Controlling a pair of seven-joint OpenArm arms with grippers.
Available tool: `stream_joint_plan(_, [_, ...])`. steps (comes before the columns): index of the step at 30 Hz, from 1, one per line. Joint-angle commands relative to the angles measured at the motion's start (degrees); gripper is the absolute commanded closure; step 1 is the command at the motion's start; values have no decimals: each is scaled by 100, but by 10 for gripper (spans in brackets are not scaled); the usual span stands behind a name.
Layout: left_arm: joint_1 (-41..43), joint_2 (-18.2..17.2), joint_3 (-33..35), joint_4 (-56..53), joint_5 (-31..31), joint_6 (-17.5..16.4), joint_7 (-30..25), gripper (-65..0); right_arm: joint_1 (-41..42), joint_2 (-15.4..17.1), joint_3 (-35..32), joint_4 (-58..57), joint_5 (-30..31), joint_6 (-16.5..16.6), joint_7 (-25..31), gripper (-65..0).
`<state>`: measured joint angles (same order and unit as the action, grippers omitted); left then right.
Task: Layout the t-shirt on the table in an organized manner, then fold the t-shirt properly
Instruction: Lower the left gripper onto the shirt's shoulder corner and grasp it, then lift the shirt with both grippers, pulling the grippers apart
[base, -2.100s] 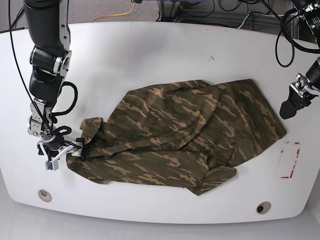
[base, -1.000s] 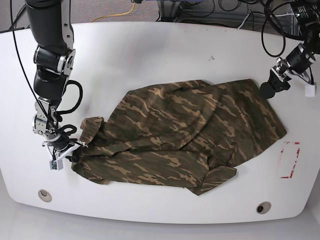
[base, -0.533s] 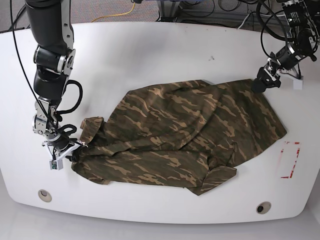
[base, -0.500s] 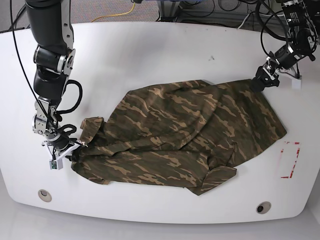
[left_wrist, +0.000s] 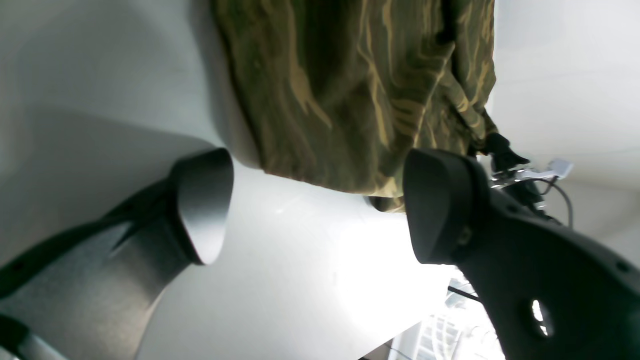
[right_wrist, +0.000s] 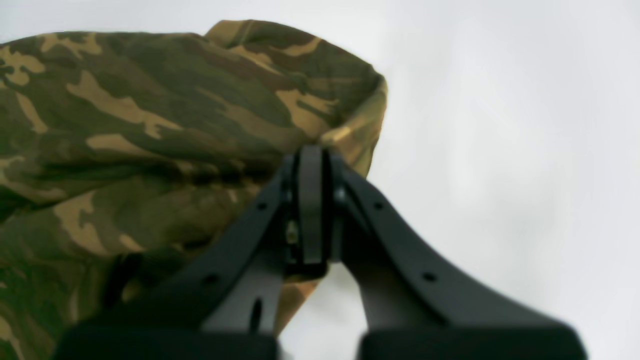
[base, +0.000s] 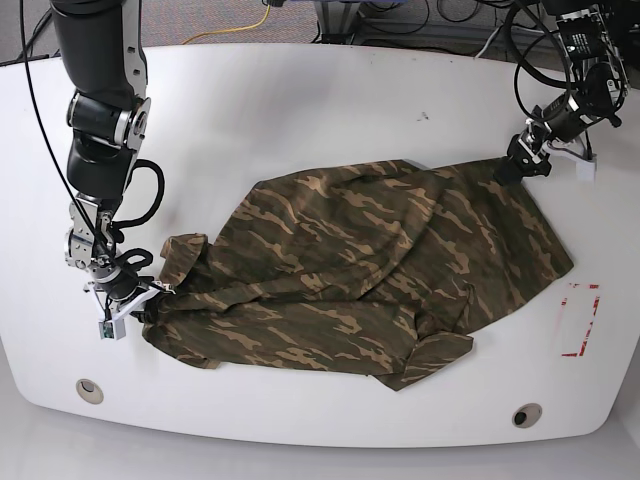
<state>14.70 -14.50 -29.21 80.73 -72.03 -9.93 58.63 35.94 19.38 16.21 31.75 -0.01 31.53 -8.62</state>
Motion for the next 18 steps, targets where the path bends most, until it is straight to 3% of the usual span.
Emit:
stream_joint_plan(1, [-68,-66,148,55,51,4,-13,-506,181,80,19,118,76,34,172,-3])
stream_joint_plan(13, [-701,-57,745,-455,324,22,-48,-503,120,80,19,126,313,34,172,-5])
stream_joint_plan(16, [-815,-57,842,-605,341,22,-48,-449,58,80,-8,126,480,34,172,-5])
stream_joint_plan(18, [-876,-49,851,-649,350,22,-48,-376,58,89,-8,135,515,34,172,-5])
